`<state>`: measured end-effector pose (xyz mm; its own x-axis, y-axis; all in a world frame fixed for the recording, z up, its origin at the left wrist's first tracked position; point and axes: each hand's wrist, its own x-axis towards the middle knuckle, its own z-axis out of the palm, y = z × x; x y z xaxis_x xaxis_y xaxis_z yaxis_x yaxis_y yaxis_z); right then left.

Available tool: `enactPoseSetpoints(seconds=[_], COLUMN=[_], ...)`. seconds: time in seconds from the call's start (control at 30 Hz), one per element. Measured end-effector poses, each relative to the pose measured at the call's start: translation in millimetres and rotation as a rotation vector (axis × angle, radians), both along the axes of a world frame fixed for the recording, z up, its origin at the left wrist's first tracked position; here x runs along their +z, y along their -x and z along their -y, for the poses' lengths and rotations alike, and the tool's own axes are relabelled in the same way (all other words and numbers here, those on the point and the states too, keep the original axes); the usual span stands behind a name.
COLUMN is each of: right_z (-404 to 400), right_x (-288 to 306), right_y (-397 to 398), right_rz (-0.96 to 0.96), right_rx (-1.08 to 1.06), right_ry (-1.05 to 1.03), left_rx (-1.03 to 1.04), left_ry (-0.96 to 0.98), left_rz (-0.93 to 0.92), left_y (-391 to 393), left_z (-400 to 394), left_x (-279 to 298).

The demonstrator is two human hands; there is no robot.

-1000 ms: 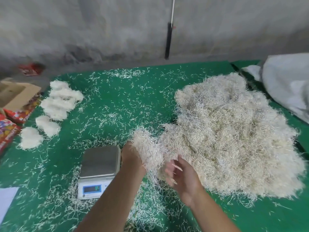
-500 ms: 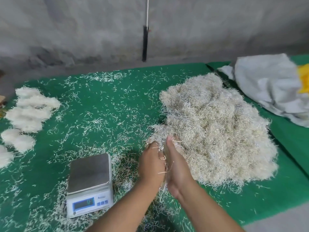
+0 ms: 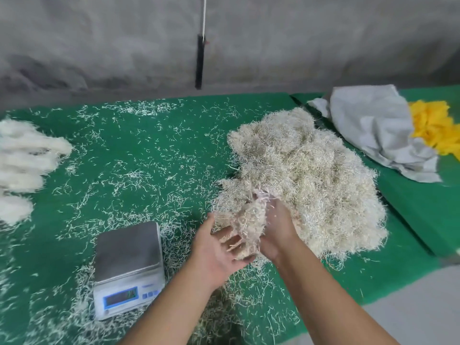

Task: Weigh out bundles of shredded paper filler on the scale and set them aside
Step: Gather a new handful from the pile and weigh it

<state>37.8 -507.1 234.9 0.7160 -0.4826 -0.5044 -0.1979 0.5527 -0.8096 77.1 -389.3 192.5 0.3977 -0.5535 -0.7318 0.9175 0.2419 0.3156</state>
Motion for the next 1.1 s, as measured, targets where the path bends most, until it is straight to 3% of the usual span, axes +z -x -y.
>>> enactPoseSetpoints(seconds=[0.07, 0.13, 0.2, 0.27, 0.33, 0.43, 0.5, 0.57, 0.63, 0.73, 0.8, 0.97, 1.1], right_z=[-32, -52, -55, -54, -59, -84, -91, -87, -81, -88, -99, -128, -136], right_x=[5, -8, -28, -40, -58, -69, -68, -69, -73, -76, -82, -97, -116], right_y=[2, 6, 15, 25, 31, 38, 47, 63, 81, 92, 92, 91, 86], right_rz=[-0.077, -0.238, -0.312, -0.350, -0.369, -0.367, -0.268, -0.048, 0.043, 0.106, 0.115, 0.082, 0.069], right_rx=[0.191, 0.346, 0.506, 0.629, 0.620, 0.524, 0.395, 0.232, 0.030, -0.046, -0.098, -0.194, -0.244], right_ry=[0.270, 0.752, 1.218, 1.369, 1.261, 0.889, 0.444, -0.059, -0.334, -0.417, -0.420, -0.316, -0.280], left_rx=[-0.043, 0.049, 0.058, -0.011, -0.074, -0.047, -0.057, -0.112, -0.220, -0.436, -0.537, -0.706, -0.670], left_ry=[0.144, 0.136, 0.080, -0.060, -0.222, -0.354, -0.475, -0.551, -0.558, -0.607, -0.650, -0.717, -0.471], left_rz=[-0.140, -0.161, 0.020, 0.203, 0.320, 0.481, 0.674, 0.914, 1.142, 1.601, 1.733, 1.751, 1.442], left_y=[1, -2, -9, -9, -4, 2, 2, 7, 21, 46, 60, 70, 76], left_z=[-11, -26, -38, -45, -48, -53, -57, -57, -53, -46, -47, -66, -91], left_x=[6, 9, 7, 1, -8, -26, -36, -42, -41, -46, -56, -65, -57])
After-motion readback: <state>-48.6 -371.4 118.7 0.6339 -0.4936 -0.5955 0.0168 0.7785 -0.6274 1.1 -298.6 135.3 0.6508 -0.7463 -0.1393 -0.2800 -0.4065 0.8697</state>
